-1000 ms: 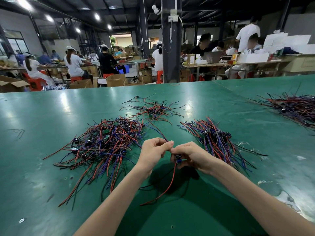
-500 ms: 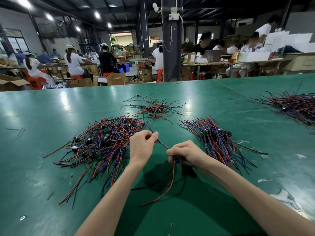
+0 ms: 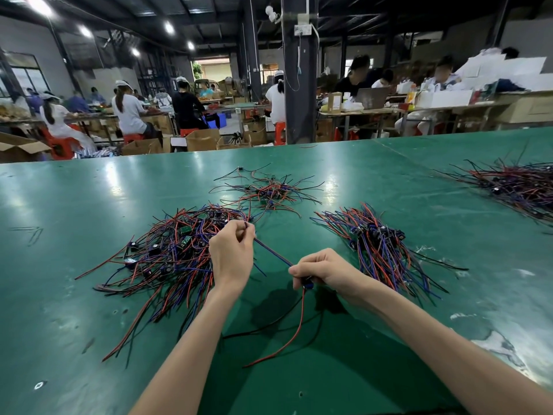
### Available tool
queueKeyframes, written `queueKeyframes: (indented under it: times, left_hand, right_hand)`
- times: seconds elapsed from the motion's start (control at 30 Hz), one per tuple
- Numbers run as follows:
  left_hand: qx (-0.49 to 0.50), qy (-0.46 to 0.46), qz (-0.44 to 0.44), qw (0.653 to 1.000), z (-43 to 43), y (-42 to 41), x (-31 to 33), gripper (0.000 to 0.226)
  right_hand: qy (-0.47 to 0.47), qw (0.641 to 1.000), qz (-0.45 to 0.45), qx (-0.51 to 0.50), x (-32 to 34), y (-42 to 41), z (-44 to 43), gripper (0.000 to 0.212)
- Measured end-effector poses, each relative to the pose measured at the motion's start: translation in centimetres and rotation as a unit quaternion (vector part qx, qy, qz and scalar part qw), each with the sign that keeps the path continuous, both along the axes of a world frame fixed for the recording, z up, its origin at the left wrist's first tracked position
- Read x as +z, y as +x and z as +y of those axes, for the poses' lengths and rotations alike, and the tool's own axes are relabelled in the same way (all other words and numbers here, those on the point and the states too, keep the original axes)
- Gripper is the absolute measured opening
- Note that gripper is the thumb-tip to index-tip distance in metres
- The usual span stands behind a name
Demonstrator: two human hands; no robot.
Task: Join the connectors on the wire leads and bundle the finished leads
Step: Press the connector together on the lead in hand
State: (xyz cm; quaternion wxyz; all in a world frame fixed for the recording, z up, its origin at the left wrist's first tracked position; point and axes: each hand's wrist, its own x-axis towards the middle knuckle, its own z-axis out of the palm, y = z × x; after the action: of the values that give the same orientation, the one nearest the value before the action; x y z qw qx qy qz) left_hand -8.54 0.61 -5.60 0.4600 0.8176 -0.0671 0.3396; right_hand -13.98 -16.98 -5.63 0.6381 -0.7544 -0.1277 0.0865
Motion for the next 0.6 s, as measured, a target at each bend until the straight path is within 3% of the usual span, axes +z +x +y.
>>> queueKeyframes:
  times: [0.2,0.27,0.33,0.4,0.47,0.53,0.6]
  left_hand:
    - [-0.007,-0.082,0.050,0.995,0.4,0.3,0.1,0.024]
    - [-0.029,-0.147,0.085,0.985,0.4,0.5,0.2,0.025]
    - [-0.070,-0.275,0.146,0.948,0.3,0.7,0.5,0.026]
    - [-0.115,-0.418,0.229,0.871,0.3,0.7,0.9,0.026]
    - [-0.155,-0.502,0.287,0.801,0.4,0.7,1.1,0.024]
    - [-0.184,-0.527,0.304,0.772,0.5,0.7,1.3,0.023]
    - [-0.189,-0.516,0.297,0.781,0.4,0.6,1.3,0.021]
  right_hand:
    - [-0.010,1.000,0.000,-0.001,0.1,-0.1,-0.2,0.032]
    - [-0.012,1.000,0.002,0.002,0.2,-0.2,-0.2,0.032]
    - [-0.014,1.000,0.001,0.003,0.2,-0.2,-0.2,0.031]
    - [-0.020,1.000,0.001,0.007,0.2,-0.2,-0.1,0.030]
    - [-0.025,1.000,0.004,0.012,0.2,-0.3,-0.2,0.030]
    - [-0.029,0.999,0.009,0.019,0.3,-0.3,-0.2,0.030]
    - [-0.026,0.999,0.020,0.031,0.2,-0.3,-0.3,0.030]
